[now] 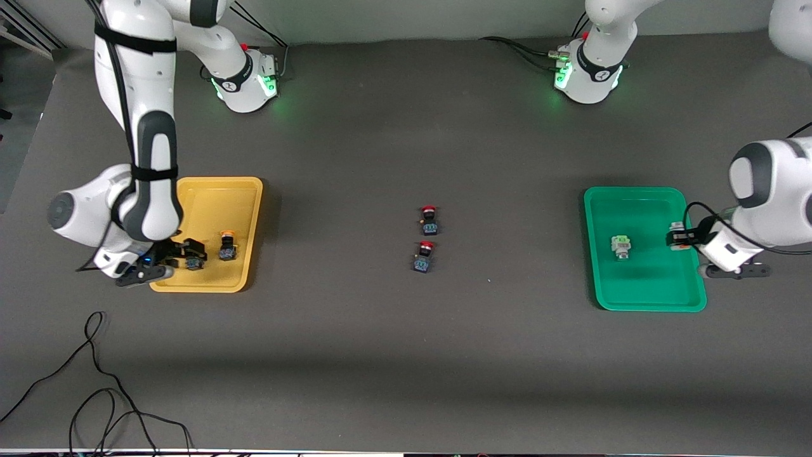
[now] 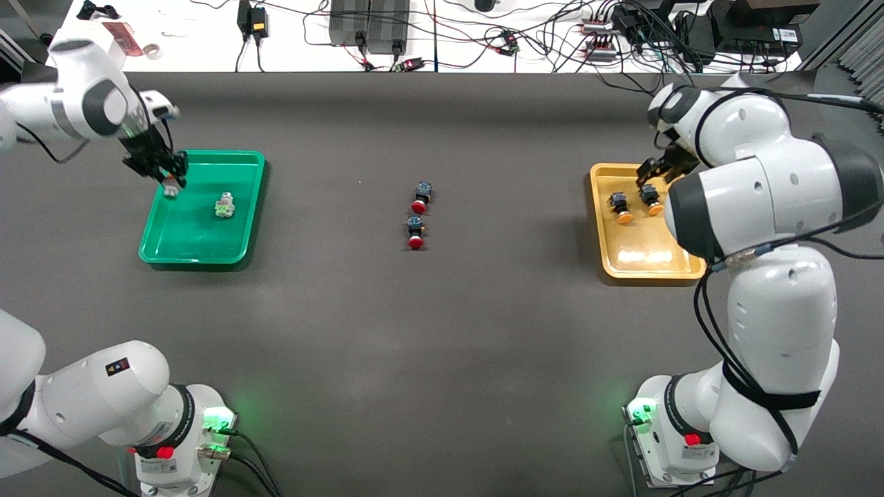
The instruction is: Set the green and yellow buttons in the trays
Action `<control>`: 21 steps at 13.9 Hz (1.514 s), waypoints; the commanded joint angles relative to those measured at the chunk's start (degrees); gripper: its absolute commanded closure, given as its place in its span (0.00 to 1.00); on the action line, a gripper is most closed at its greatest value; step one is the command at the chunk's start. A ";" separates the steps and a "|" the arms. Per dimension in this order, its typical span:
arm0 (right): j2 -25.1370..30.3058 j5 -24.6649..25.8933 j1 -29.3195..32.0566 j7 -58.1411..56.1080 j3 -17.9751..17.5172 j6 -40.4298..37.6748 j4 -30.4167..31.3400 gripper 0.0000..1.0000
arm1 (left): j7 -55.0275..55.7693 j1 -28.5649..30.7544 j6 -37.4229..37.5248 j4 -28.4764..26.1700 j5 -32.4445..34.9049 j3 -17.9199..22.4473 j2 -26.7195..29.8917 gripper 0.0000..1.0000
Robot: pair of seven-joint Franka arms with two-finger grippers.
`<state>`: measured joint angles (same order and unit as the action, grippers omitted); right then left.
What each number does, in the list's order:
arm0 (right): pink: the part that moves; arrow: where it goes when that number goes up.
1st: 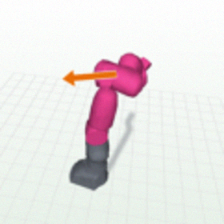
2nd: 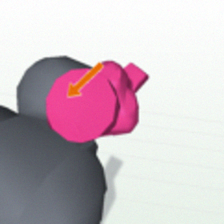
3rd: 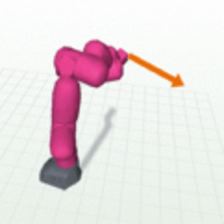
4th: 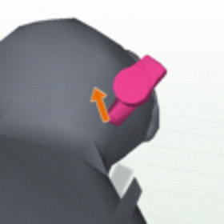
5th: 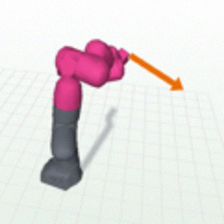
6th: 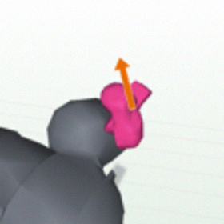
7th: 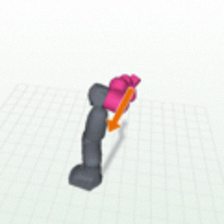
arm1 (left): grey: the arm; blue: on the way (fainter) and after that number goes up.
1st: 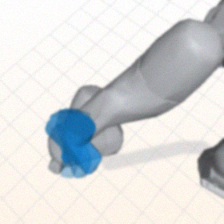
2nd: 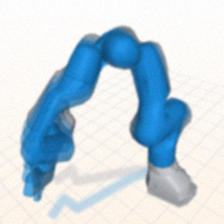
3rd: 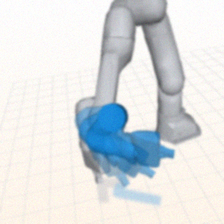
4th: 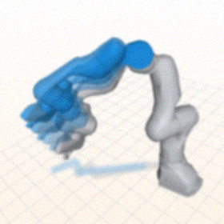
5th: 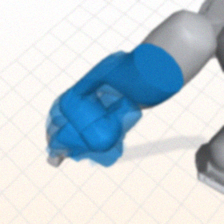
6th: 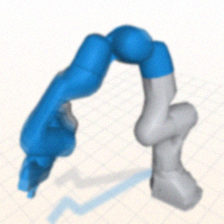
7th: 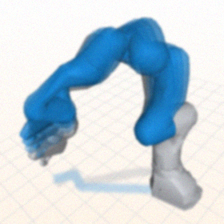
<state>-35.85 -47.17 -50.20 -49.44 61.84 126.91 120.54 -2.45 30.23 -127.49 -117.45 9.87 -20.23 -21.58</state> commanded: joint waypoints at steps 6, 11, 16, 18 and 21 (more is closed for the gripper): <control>2.10 15.09 -26.72 17.71 36.50 -36.52 -19.26 0.00 | -0.19 0.18 -3.83 -1.47 2.44 1.07 -3.47 0.01; 2.10 15.36 -20.22 20.43 39.67 -52.44 -35.42 0.00 | -0.81 0.18 5.72 4.31 2.44 0.90 -0.75 0.00; 0.96 18.09 -15.73 20.52 37.39 -56.25 -41.97 0.00 | -1.51 -0.17 25.68 16.97 1.65 -1.81 3.37 0.00; 1.31 17.73 -12.13 20.61 34.15 -56.07 -43.19 0.00 | -1.51 -0.17 31.22 19.88 -0.89 -2.35 6.27 0.00; 1.22 18.26 -11.59 20.61 33.43 -56.07 -44.78 0.00 | -1.51 -0.43 36.24 21.65 -5.55 -2.53 11.63 0.00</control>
<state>-34.82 -30.21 -62.80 -29.69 96.01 71.82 78.34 -3.06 30.13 -94.25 -96.31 6.94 -23.00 -13.67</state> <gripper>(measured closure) 0.000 0.000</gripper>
